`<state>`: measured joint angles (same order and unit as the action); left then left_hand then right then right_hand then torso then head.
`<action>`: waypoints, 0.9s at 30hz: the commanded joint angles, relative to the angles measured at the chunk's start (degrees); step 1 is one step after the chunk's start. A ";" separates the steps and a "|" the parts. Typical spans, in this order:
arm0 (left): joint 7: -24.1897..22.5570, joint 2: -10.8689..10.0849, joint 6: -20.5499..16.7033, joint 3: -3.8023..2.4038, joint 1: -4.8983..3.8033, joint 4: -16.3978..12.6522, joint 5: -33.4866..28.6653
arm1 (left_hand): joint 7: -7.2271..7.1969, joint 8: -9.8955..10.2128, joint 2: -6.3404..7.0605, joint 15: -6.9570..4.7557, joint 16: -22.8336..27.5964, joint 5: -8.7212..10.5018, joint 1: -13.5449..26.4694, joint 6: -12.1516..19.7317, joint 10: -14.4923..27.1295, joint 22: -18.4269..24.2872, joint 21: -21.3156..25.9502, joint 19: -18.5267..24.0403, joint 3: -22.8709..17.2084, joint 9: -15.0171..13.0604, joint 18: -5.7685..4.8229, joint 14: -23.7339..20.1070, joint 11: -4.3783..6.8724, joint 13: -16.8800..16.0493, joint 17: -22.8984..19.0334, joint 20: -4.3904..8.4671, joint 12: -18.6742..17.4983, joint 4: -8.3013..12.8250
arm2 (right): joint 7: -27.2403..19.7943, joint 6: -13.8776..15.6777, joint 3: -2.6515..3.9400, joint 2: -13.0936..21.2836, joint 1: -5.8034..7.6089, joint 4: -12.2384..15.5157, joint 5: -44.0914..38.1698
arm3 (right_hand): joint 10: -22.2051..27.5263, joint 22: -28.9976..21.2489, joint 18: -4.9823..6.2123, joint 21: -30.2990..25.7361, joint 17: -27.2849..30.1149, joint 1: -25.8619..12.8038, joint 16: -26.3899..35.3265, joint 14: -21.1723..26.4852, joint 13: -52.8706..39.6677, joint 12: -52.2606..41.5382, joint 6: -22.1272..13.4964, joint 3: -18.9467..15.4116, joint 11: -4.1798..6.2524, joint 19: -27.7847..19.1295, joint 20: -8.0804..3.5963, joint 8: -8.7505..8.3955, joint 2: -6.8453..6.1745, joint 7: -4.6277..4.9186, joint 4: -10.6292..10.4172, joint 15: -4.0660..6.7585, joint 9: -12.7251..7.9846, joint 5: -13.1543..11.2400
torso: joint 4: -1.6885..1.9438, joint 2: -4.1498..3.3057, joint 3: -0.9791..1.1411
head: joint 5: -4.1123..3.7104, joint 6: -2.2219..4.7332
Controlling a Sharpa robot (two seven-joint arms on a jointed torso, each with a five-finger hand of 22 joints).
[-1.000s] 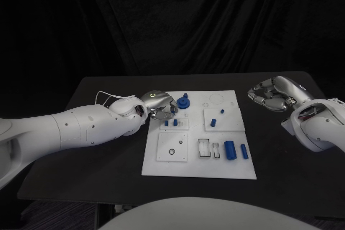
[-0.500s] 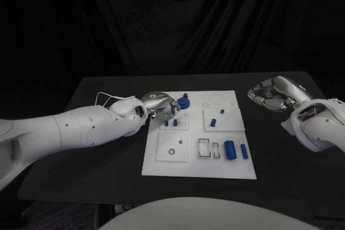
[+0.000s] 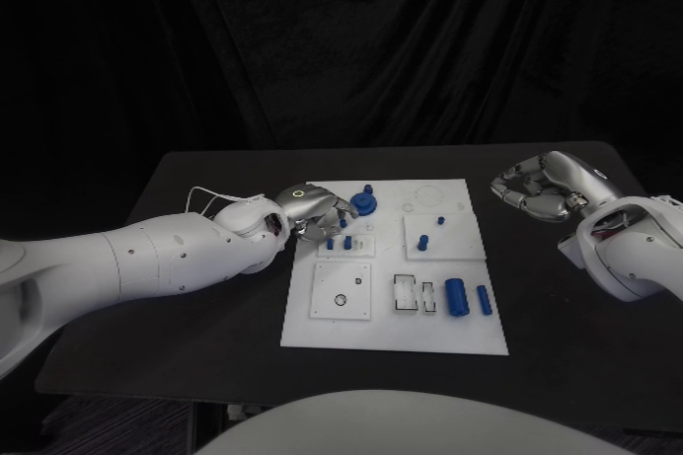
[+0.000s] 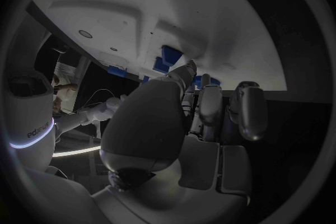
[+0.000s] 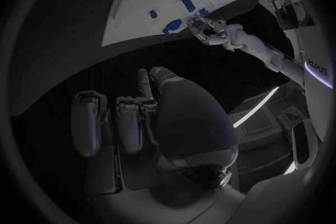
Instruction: Assemble the parts on the task board
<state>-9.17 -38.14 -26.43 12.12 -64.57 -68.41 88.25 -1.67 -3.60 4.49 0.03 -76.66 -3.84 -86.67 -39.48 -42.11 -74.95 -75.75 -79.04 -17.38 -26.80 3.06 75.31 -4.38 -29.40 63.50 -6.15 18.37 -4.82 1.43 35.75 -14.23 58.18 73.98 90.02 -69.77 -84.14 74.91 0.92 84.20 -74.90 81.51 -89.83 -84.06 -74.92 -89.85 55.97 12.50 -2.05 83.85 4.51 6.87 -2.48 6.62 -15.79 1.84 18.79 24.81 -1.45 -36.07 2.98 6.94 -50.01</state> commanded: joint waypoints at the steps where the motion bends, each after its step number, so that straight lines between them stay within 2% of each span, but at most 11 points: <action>1: -0.46 -0.50 -4.91 -0.03 0.11 -0.15 0.03 | 0.10 -0.12 -0.04 -0.09 0.42 0.23 -0.03 0.30 1.73 -10.01 0.47 0.70 0.60 0.41 0.72 -0.63 -0.06 -0.40 -0.30 -0.09 0.72 -0.03 | 0.25 -0.32 0.04 0.11 -0.16 0.06 -0.14 | -5.86 12.90 0.74 -0.38 -15.10 0.49 -0.17 -5.94 -15.08 -0.15 0.43 0.24 -0.23 2.49 0.34 -0.19 -0.16 0.07 0.20 -0.38 -0.02 0.37 | 0.02 0.01 -0.02 | -0.02 0.01; 16: -2.71 -6.78 -23.85 -0.03 0.09 -3.21 -3.63 | -1.56 0.01 0.22 0.14 2.53 0.23 -0.23 3.03 10.74 -8.88 4.45 3.75 3.90 4.38 1.54 -4.21 -0.07 -1.89 -4.45 -0.32 6.03 -1.17 | 0.41 -0.76 0.05 1.14 -0.17 0.46 -0.14 | -5.86 12.83 0.79 -0.58 -15.10 0.68 -0.17 -5.94 -15.08 -0.15 0.48 0.27 -0.23 2.37 0.34 -0.19 -0.33 0.06 0.34 -0.39 0.00 0.33 | 0.11 -0.03 -0.09 | 0.38 0.01; 17: -3.28 -7.27 -24.26 -0.03 0.08 -3.63 -4.88 | -1.36 -0.13 -0.06 0.67 14.42 -0.52 -1.08 2.11 12.44 -3.83 21.02 18.30 3.93 5.12 4.56 -20.86 0.16 -1.84 -20.40 -0.75 7.74 -1.42 | 0.46 -0.80 0.05 1.18 -0.15 0.52 -0.14 | -5.86 12.74 0.86 -0.82 -15.10 0.82 -0.17 -5.94 -15.08 -0.15 0.51 0.30 -0.23 2.23 0.35 -0.19 -0.42 0.05 0.44 -0.39 0.01 0.32 | 0.09 -0.04 -0.11 | 0.50 0.01; 20: -8.09 -9.96 -24.39 -0.03 0.03 -6.58 -14.62 | 0.33 -0.15 -0.58 2.06 21.29 -0.86 -0.02 1.13 14.53 0.44 36.81 32.92 4.73 6.10 6.28 -31.30 -0.67 -1.52 -23.94 -1.39 10.26 -3.25 | 0.84 -1.10 0.06 1.33 0.19 0.92 -0.14 | -5.74 12.35 1.15 -1.97 -15.10 1.41 -0.17 -5.94 -14.98 -0.05 0.51 0.56 -0.33 1.53 0.38 -0.25 -0.69 0.17 0.71 -0.47 0.04 0.27 | 0.17 -0.05 -0.20 | 0.50 0.01; 21: -10.29 -10.76 -23.73 -0.03 0.02 -7.57 -18.48 | 2.69 -0.08 -0.77 4.01 27.64 -1.13 1.16 1.04 15.93 1.04 40.28 37.98 5.58 6.61 5.23 -39.07 -1.60 -1.32 -26.85 -2.04 11.55 -4.75 | 1.00 -1.31 0.06 1.35 0.38 1.07 -0.14 | -4.22 12.07 1.35 -2.79 -14.92 1.64 0.02 -5.86 -13.82 1.10 0.45 0.71 -0.39 1.02 0.45 -0.32 -0.85 0.27 0.71 -0.57 0.05 0.23 | 0.20 -0.05 -0.22 | 0.50 0.01; 22: -12.12 -11.35 -22.97 -0.03 0.01 -8.31 -21.60 | 3.98 -0.08 -0.95 4.74 29.77 -2.77 2.45 1.00 16.69 1.65 42.77 41.57 6.54 6.91 4.56 -42.01 -2.10 -1.17 -28.00 -2.33 12.35 -6.07 | 1.15 -1.53 0.06 1.34 0.56 1.19 -0.14 | -2.87 11.85 1.51 -3.45 -14.62 1.81 0.36 -5.72 -12.80 2.16 0.47 0.86 -0.46 0.61 0.51 -0.33 -0.90 0.29 0.70 -0.61 0.07 0.25 | 0.23 -0.05 -0.21 | 0.50 0.01; 23: -14.58 -12.11 -21.76 -0.03 0.00 -9.26 -25.88 | 5.83 -0.08 -1.39 5.27 32.03 -3.44 3.12 1.16 17.71 2.69 45.94 45.94 7.20 7.28 4.13 -45.38 -2.49 -0.89 -29.36 -2.22 13.06 -6.76 | 1.40 -1.87 0.06 1.29 0.86 1.34 -0.14 | 3.85 10.99 2.13 -5.99 -13.12 2.59 2.06 -4.94 -7.87 7.60 0.76 1.39 -0.54 -0.98 0.61 -0.16 -1.20 0.33 0.91 -0.69 0.29 0.36 | 0.27 -0.05 -0.22 | 0.44 0.01; 24: -17.14 -12.82 -20.31 -0.03 -0.01 -10.18 -30.28 | 6.33 -0.13 -1.58 5.09 34.52 -2.90 3.41 1.37 19.22 5.49 51.57 52.21 8.06 7.71 3.77 -48.75 -1.88 -0.49 -31.19 -1.84 13.81 -7.52 | 1.69 -2.26 0.07 1.19 1.23 1.47 -0.19 | 7.45 10.55 2.45 -7.29 -11.66 3.20 3.73 -4.14 -5.34 10.61 1.43 1.71 -0.47 -1.79 0.61 0.33 -1.37 0.18 1.25 -0.63 0.66 0.53 | 0.31 -0.04 -0.22 | 0.45 0.01; 25: -20.19 -13.63 -18.18 -0.03 -0.02 -11.25 -35.68 | 6.27 -0.12 -1.79 5.14 35.61 -3.51 3.61 1.32 19.88 7.10 53.91 53.59 8.66 7.96 3.79 -49.90 -1.85 -0.18 -32.30 -1.71 14.40 -8.04 | 2.10 -2.75 0.07 1.01 1.70 1.61 -0.38 | 8.64 10.41 2.54 -7.76 -11.09 3.40 4.40 -3.81 -4.39 11.77 1.56 1.85 -0.38 -2.07 0.59 0.56 -1.42 0.13 1.33 -0.63 0.95 0.59 | 0.36 0.00 -0.21 | 0.43 0.01; 26: -22.51 -14.23 -16.17 -0.03 -0.02 -12.04 -39.92 | 6.03 -0.05 -2.21 5.61 38.94 -5.18 5.58 1.64 21.34 8.05 55.69 55.40 9.72 8.29 3.36 -54.36 -2.47 0.49 -34.21 -1.80 14.18 -9.89 | 2.44 -3.16 0.07 0.84 2.10 1.72 -0.70 | 23.73 8.94 3.51 -12.11 -6.75 4.83 9.50 -1.21 5.63 24.79 1.45 2.82 -0.64 -4.80 0.57 1.49 -2.40 0.30 2.17 -0.74 1.83 2.87 | 0.35 0.02 -0.17 | 0.44 0.01; 27: -25.13 -14.92 -13.38 -0.03 -0.03 -12.99 -45.02 | 5.56 -0.09 -2.64 5.17 42.94 -5.18 5.23 1.91 23.67 10.65 59.68 58.26 11.07 9.04 3.14 -57.31 -2.01 2.39 -37.98 -1.03 14.56 -11.11 | 2.89 -3.69 0.07 0.56 2.62 1.84 -1.30 | 27.02 8.56 3.71 -13.33 -5.82 5.18 10.61 -0.62 8.67 28.48 0.96 3.23 -0.89 -5.56 0.76 2.08 -2.74 0.50 2.48 -0.94 2.45 4.04 | 0.42 0.00 -0.20 | 0.39 0.01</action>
<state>-21.68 -52.73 -45.64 12.14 -64.51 -80.41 64.42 4.19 -3.60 2.06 5.36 -36.06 -8.67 -81.68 -37.97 -19.72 -65.70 -18.34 -22.57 -7.07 -18.15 6.56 20.20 -6.55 -27.92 27.47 -7.51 32.75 -15.03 2.07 34.26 -14.27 59.01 76.11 91.52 -69.83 -60.80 74.95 4.07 72.04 -74.90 86.23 -80.47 -84.05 -68.32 -64.90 57.23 15.33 -2.82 78.99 5.22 8.57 -5.08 7.02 -13.45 1.42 20.88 28.03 -1.17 -36.10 2.80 7.42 -50.01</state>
